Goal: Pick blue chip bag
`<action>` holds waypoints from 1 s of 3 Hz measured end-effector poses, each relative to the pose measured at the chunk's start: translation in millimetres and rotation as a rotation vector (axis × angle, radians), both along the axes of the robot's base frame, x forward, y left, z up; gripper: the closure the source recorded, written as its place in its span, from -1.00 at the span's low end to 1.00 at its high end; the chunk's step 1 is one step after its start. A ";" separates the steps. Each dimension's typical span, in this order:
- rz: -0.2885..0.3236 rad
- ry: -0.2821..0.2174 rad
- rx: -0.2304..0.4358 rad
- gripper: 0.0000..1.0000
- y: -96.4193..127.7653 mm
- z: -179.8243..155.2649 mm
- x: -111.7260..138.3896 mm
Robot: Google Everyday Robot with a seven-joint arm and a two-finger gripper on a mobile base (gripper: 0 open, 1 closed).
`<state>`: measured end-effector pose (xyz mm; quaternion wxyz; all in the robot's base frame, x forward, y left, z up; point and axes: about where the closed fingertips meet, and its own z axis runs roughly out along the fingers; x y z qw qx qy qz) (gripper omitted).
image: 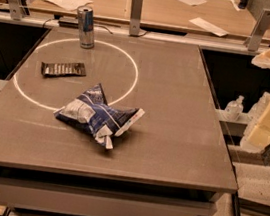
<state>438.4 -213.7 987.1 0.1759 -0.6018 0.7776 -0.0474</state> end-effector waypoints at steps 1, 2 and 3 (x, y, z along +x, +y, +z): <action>0.000 0.000 0.000 -1.00 0.0 0.0 0.0; -0.001 0.018 0.034 -1.00 7.7 3.1 2.0; -0.079 0.098 0.126 -1.00 17.1 -8.3 9.8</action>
Offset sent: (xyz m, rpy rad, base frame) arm 0.0049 0.0177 0.0025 0.0852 0.0686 -0.0011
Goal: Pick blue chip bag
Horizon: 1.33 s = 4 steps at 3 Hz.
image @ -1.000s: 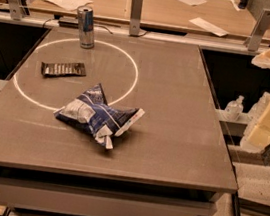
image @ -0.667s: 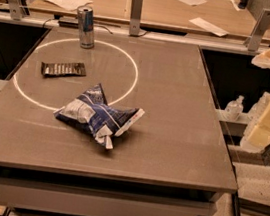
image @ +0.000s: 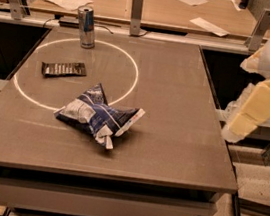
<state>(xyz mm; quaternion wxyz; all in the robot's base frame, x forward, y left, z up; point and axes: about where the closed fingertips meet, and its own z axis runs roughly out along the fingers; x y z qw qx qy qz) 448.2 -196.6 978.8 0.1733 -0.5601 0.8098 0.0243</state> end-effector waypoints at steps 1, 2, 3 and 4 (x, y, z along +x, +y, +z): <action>-0.098 0.036 0.108 -1.00 14.9 -9.3 3.4; -0.136 0.021 0.223 -1.00 63.0 -40.2 10.8; -0.136 0.021 0.223 -1.00 63.1 -40.2 10.7; -0.166 0.073 0.208 -1.00 80.0 -48.5 9.5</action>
Offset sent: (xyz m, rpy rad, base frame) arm 0.0103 0.0558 -0.0372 0.2984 -0.0113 -0.1848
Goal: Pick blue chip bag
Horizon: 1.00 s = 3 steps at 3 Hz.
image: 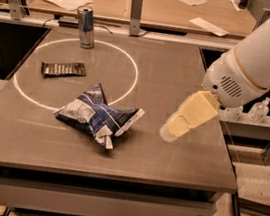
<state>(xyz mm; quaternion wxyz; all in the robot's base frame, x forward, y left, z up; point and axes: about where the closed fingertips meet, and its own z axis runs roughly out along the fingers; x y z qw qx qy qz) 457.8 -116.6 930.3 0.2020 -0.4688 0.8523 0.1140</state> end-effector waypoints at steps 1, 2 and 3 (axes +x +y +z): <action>-0.036 0.056 -0.042 -1.00 35.9 -13.8 -2.4; -0.019 0.070 -0.074 -1.00 73.9 -21.3 -5.4; 0.041 0.066 -0.080 -1.00 108.4 -22.1 -11.1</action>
Offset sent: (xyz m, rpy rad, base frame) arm -0.0080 0.1185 -0.0313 -0.1112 0.0885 0.0017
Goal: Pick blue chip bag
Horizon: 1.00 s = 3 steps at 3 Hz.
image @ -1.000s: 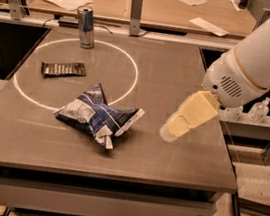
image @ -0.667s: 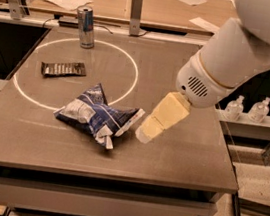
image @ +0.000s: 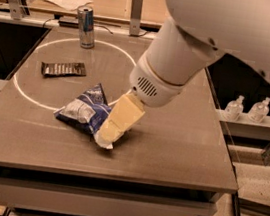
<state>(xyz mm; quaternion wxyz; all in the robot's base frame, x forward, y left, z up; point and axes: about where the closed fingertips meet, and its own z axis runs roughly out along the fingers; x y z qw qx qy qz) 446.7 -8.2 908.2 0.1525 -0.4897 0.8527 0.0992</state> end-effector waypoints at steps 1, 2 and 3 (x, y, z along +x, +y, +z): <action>0.055 0.004 -0.011 -1.00 30.6 0.5 -3.0; 0.089 0.017 -0.032 -1.00 52.2 -4.3 -1.8; 0.107 0.021 -0.063 -1.00 68.5 -16.8 7.3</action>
Offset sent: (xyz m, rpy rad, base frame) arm 0.0025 0.0785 -0.0145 -0.0623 0.0429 0.1274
